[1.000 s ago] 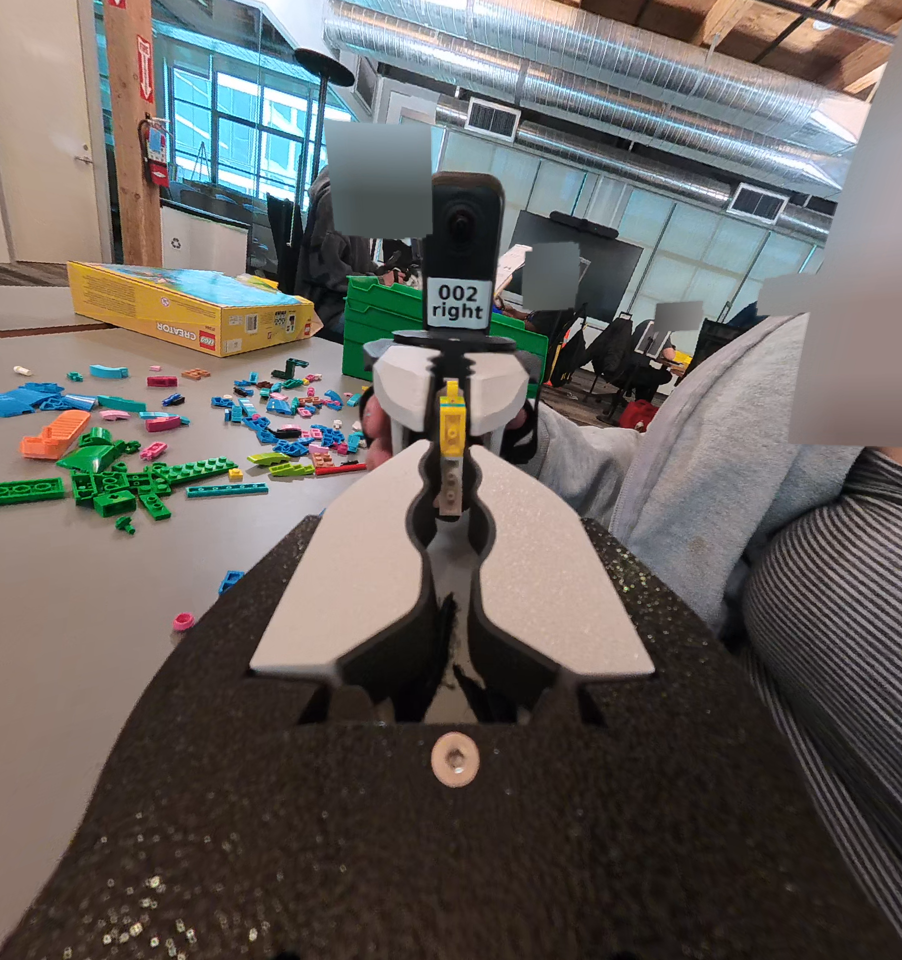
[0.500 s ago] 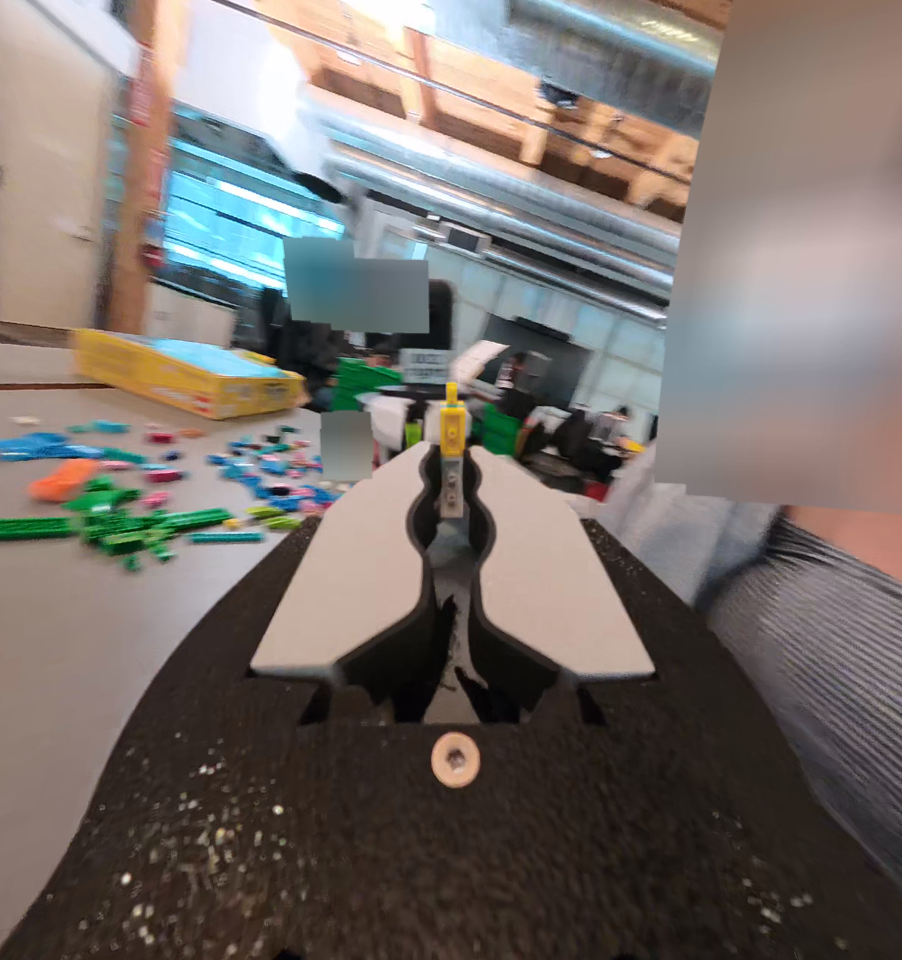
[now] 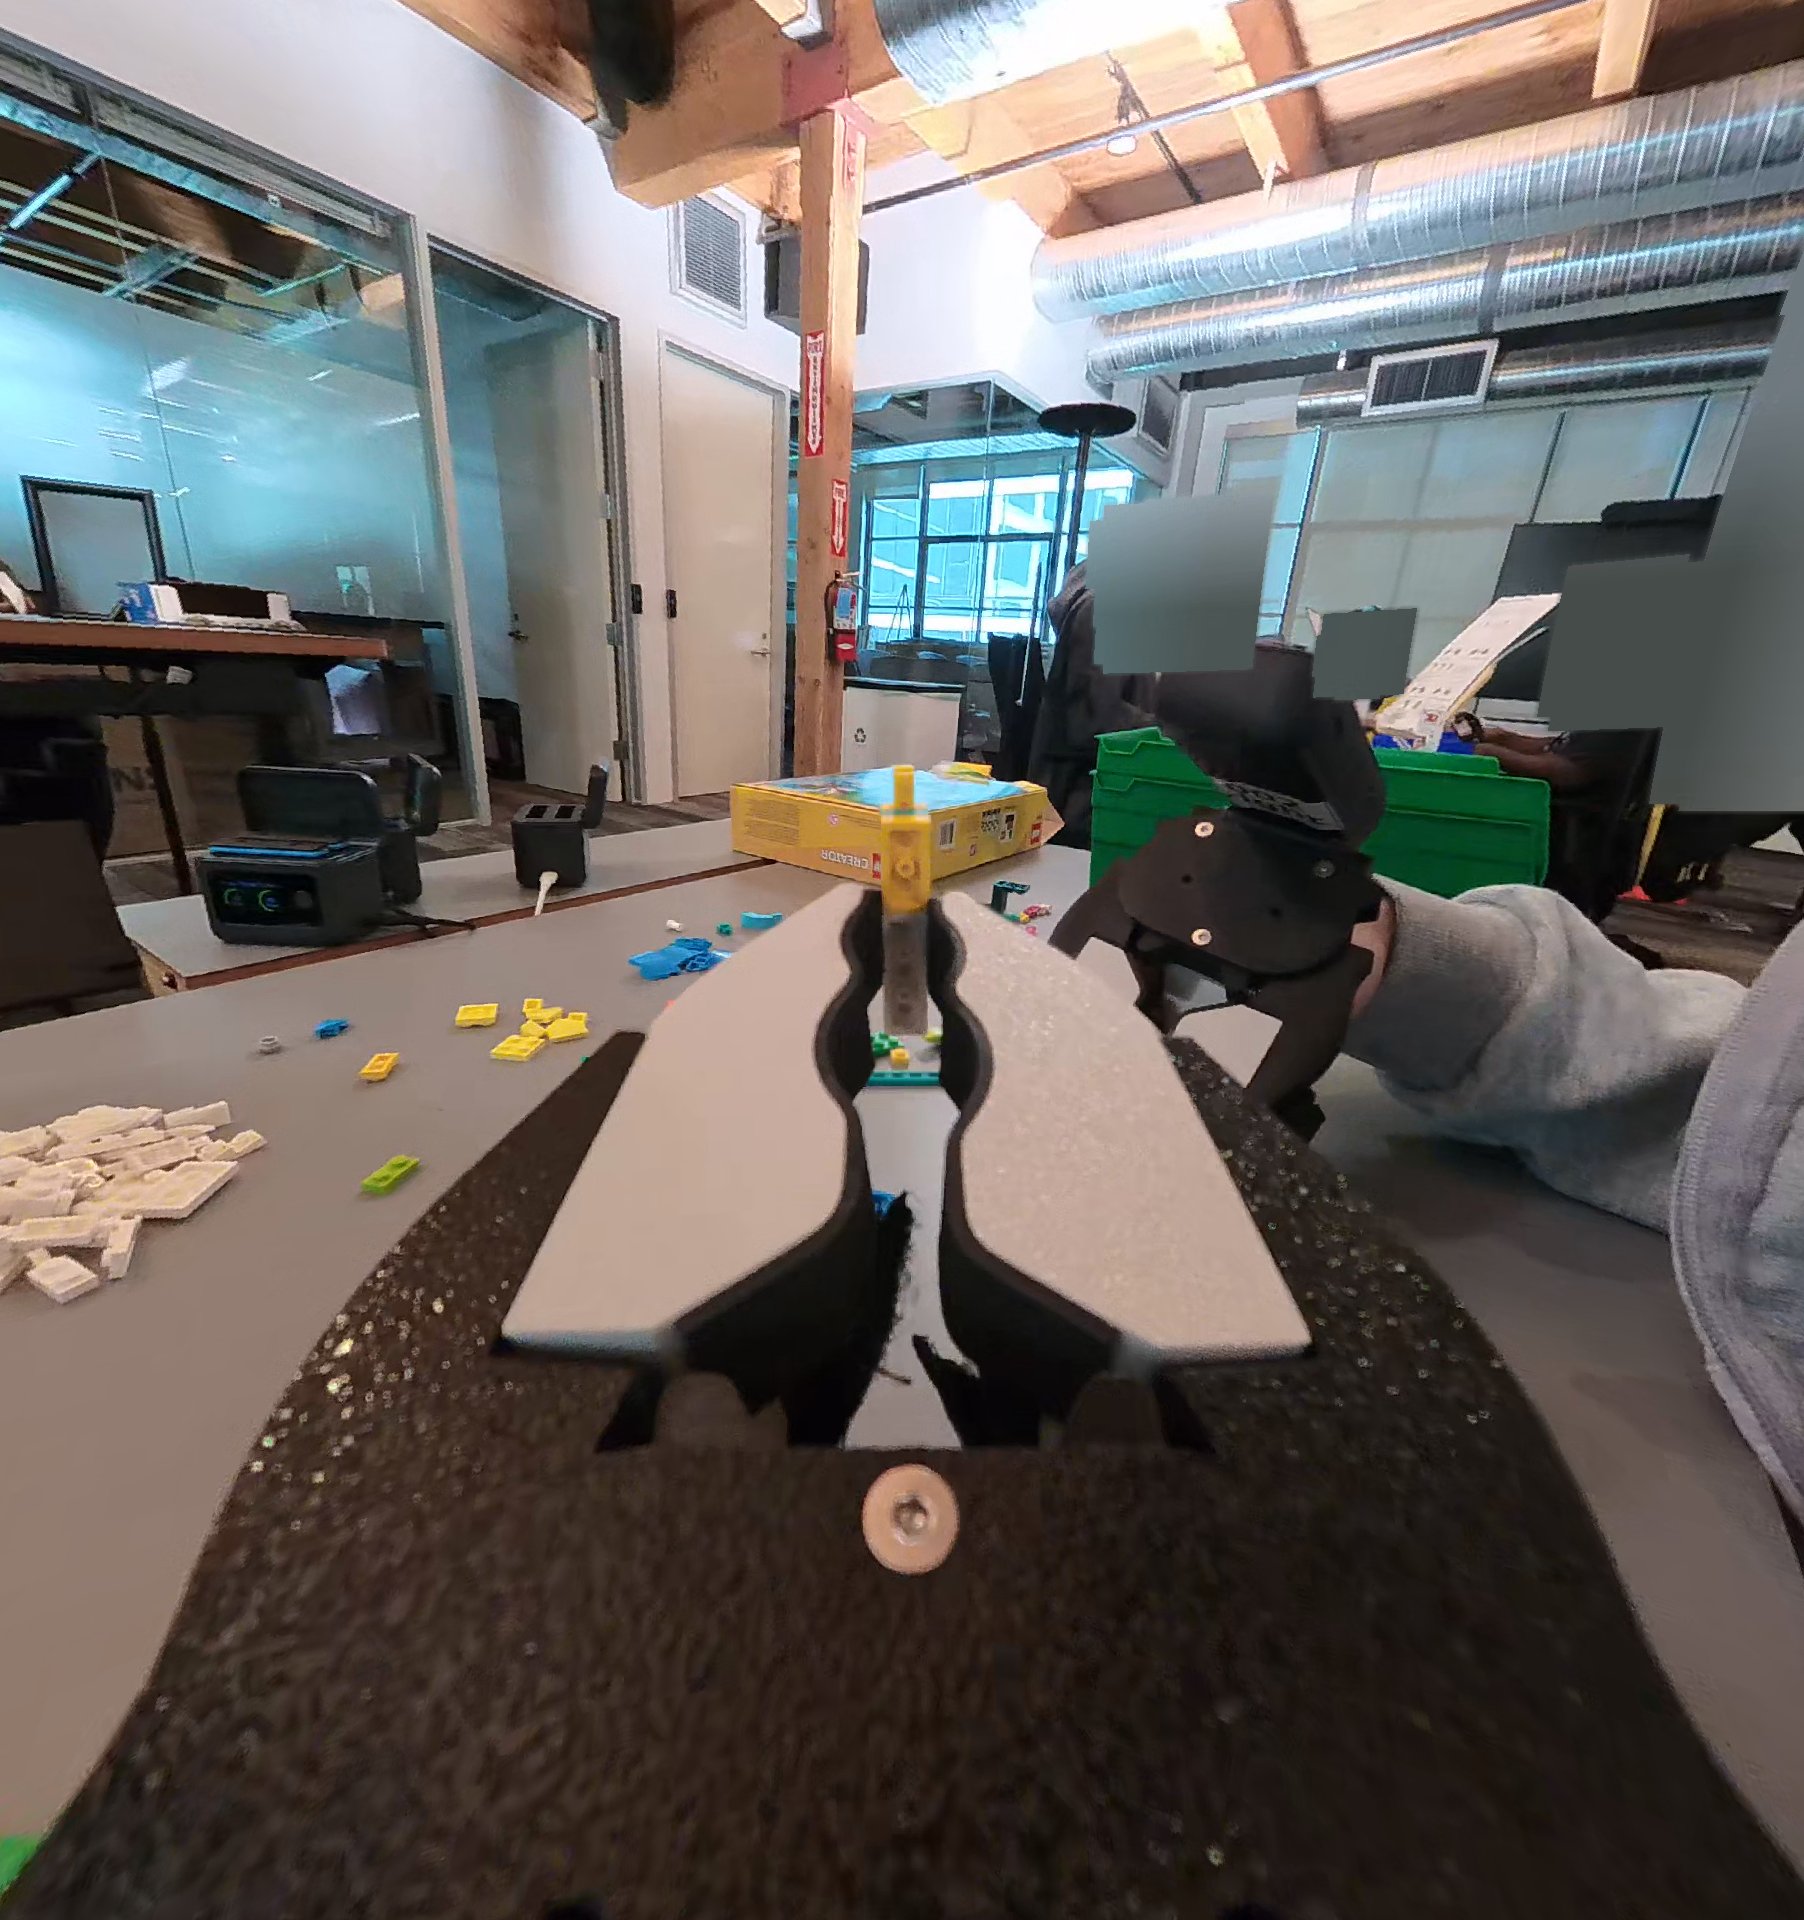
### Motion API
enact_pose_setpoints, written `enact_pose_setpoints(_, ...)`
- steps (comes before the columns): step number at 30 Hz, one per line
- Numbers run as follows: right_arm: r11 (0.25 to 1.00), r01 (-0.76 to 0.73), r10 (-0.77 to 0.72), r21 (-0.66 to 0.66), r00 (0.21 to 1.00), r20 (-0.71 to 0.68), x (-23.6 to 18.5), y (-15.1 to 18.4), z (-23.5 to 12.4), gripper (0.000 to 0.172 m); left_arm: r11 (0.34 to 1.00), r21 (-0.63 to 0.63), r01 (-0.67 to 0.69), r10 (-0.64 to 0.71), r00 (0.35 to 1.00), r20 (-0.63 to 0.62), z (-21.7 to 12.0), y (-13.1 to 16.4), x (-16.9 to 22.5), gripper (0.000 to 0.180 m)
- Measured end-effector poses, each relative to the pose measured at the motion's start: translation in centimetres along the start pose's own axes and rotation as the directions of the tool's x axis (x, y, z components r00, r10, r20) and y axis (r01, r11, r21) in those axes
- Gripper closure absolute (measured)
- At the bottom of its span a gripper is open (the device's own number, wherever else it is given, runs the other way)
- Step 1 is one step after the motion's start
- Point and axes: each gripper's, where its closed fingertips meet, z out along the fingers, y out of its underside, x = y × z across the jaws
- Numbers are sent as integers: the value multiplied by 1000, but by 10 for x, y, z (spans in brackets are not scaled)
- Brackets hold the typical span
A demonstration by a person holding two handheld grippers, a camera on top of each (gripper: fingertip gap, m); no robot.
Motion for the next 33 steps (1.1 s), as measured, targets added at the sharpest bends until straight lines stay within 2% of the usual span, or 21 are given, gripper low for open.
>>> enact_pose_setpoints(11,999,-36,37,-32,999,20,2,4,3,151,1000,-13,7,-7,1000,-28,3,2,5,173)
enact_pose_setpoints(15,993,-64,75,-103,992,106,-5,5,4,157,1000,-4,-5,5,1000,-6,2,1,1,173)
enact_pose_setpoints(18,991,3,16,-133,990,140,-6,4,4,158,1000,21,-20,19,999,40,-2,-4,-5,173)
enact_pose_setpoints(21,997,69,-65,-37,994,91,13,-28,1,164,996,77,-53,39,985,171,-11,-15,-22,173)
enact_pose_setpoints(24,989,141,-139,52,990,-38,59,-75,8,170,991,121,-49,20,971,236,-18,-22,-31,173)
enact_pose_setpoints(25,987,158,-156,33,987,-50,74,-83,15,172,990,133,-45,12,969,245,-20,-24,-33,173)
enact_pose_setpoints(27,988,151,-151,-41,989,8,90,-86,31,172,990,139,-36,0,968,251,-22,-24,-35,173)
enact_pose_setpoints(29,989,121,-109,-79,983,147,83,-85,38,170,989,145,-19,-18,969,248,-23,-24,-37,173)
enact_pose_setpoints(33,966,218,-181,-138,954,239,58,-69,28,158,987,159,-5,-34,969,243,-24,-25,-37,173)
